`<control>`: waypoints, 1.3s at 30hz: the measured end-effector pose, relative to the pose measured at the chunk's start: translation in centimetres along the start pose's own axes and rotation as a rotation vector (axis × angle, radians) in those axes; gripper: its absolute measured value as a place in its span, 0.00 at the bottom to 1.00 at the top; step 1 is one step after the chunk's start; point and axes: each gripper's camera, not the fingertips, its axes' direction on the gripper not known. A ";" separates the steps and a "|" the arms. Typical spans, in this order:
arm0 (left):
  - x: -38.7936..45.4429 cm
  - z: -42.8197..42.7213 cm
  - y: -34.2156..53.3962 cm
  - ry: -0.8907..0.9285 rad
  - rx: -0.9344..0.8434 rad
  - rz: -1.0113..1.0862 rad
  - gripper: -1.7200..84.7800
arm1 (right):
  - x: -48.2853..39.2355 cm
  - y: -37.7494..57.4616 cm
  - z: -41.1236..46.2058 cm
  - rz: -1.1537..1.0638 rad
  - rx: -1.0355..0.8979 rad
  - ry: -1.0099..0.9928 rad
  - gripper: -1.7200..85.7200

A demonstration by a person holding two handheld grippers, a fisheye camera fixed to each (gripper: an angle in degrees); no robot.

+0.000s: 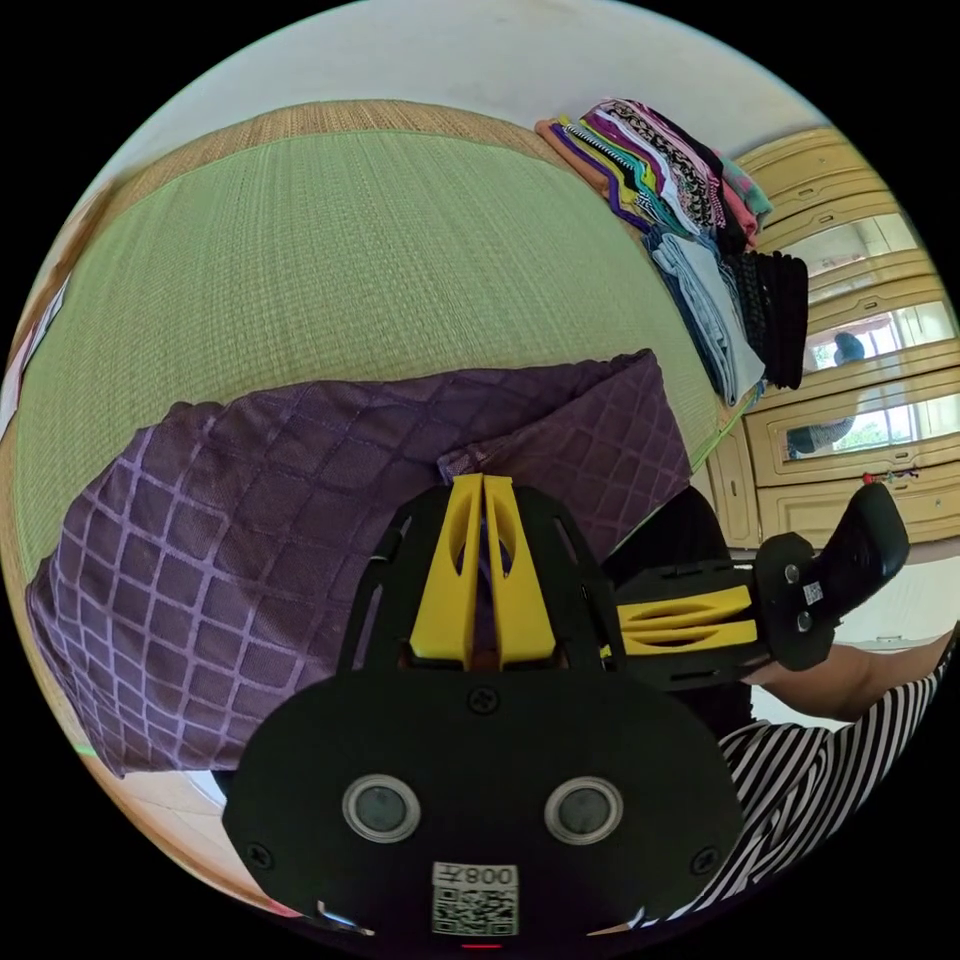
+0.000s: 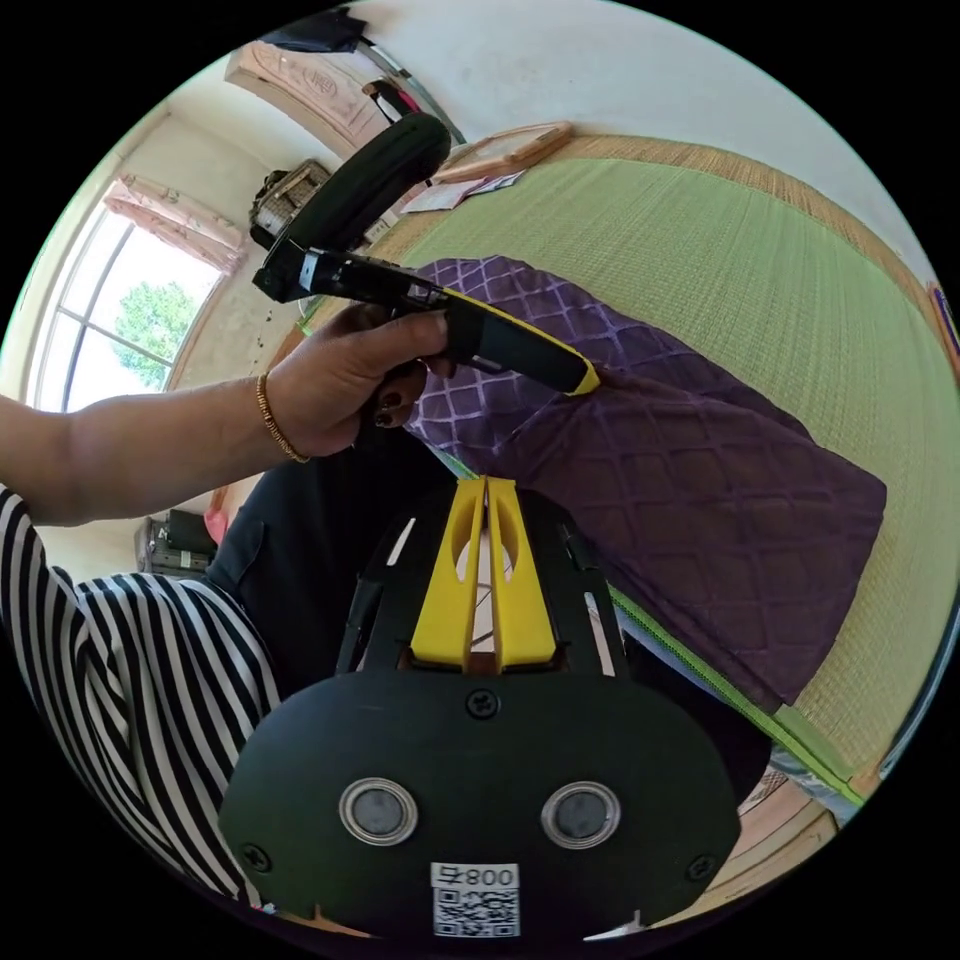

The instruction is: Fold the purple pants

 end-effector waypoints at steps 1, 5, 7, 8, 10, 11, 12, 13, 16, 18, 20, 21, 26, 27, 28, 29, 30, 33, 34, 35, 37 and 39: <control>0.5 0.2 0.0 0.002 0.003 0.003 0.02 | 0.3 0.1 -1.0 0.011 0.023 -0.010 0.02; 2.3 0.8 -0.1 0.008 0.038 0.016 0.02 | 1.9 -0.2 -3.2 0.062 0.041 -0.030 0.02; 3.0 1.5 -0.2 0.010 0.031 0.013 0.02 | 2.6 -0.3 -2.8 0.080 -0.002 -0.031 0.02; 3.3 2.1 -0.3 0.005 0.018 0.006 0.02 | 3.0 -0.3 -2.2 0.088 -0.045 -0.023 0.02; 3.9 3.0 -0.5 -0.001 0.005 0.000 0.02 | 3.5 0.0 -3.1 0.103 -0.024 -0.058 0.02; 4.3 3.4 -0.5 0.003 0.005 -0.003 0.02 | 3.7 0.1 -3.9 0.109 -0.030 -0.065 0.02; 4.6 3.5 -0.5 0.004 0.009 -0.003 0.02 | 3.8 0.2 -4.4 0.110 -0.028 -0.066 0.02; 5.2 3.8 -0.4 0.000 0.015 -0.003 0.02 | 4.1 0.5 -5.5 0.111 -0.020 -0.068 0.02; 7.0 4.2 -0.3 0.003 0.045 0.014 0.02 | 5.1 2.0 -9.2 0.134 0.019 -0.078 0.03; 8.3 4.5 -0.3 0.018 0.067 0.036 0.03 | 6.3 3.5 -12.2 0.165 0.071 -0.098 0.03; 10.4 5.2 -0.3 0.055 0.080 0.082 0.03 | 8.8 6.2 -16.8 0.238 0.147 -0.092 0.04; 10.9 5.5 -0.3 0.063 0.079 0.097 0.04 | 9.7 7.0 -17.9 0.271 0.170 -0.084 0.04; 16.0 9.0 -0.8 0.121 0.033 0.199 0.07 | 17.2 13.6 -25.8 0.520 0.283 -0.053 0.10; 16.6 9.4 -0.8 0.127 0.024 0.212 0.07 | 17.9 14.1 -26.3 0.542 0.284 -0.054 0.11; 17.8 10.3 -1.0 0.127 0.004 0.240 0.08 | 19.3 15.0 -26.9 0.586 0.277 -0.059 0.11; 19.1 11.2 -1.1 0.117 -0.014 0.267 0.09 | 20.6 15.7 -27.3 0.622 0.257 -0.088 0.12; 19.7 11.6 -1.1 0.112 -0.021 0.282 0.09 | 21.1 16.0 -27.4 0.631 0.252 -0.109 0.12; 22.9 13.5 -1.4 0.097 -0.042 0.355 0.10 | 22.7 16.6 -27.7 0.649 0.182 -0.161 0.12; 24.2 14.3 -1.5 0.099 -0.050 0.382 0.10 | 23.1 16.7 -27.8 0.645 0.171 -0.189 0.12; 25.5 15.1 -1.6 0.095 -0.059 0.411 0.11 | 23.5 17.0 -28.2 0.646 0.177 -0.223 0.12; 27.3 16.4 -1.6 0.071 -0.077 0.454 0.11 | 24.2 17.6 -29.0 0.658 0.203 -0.280 0.12; 29.1 17.6 -1.5 0.040 -0.098 0.502 0.12 | 25.0 18.3 -29.9 0.668 0.246 -0.357 0.12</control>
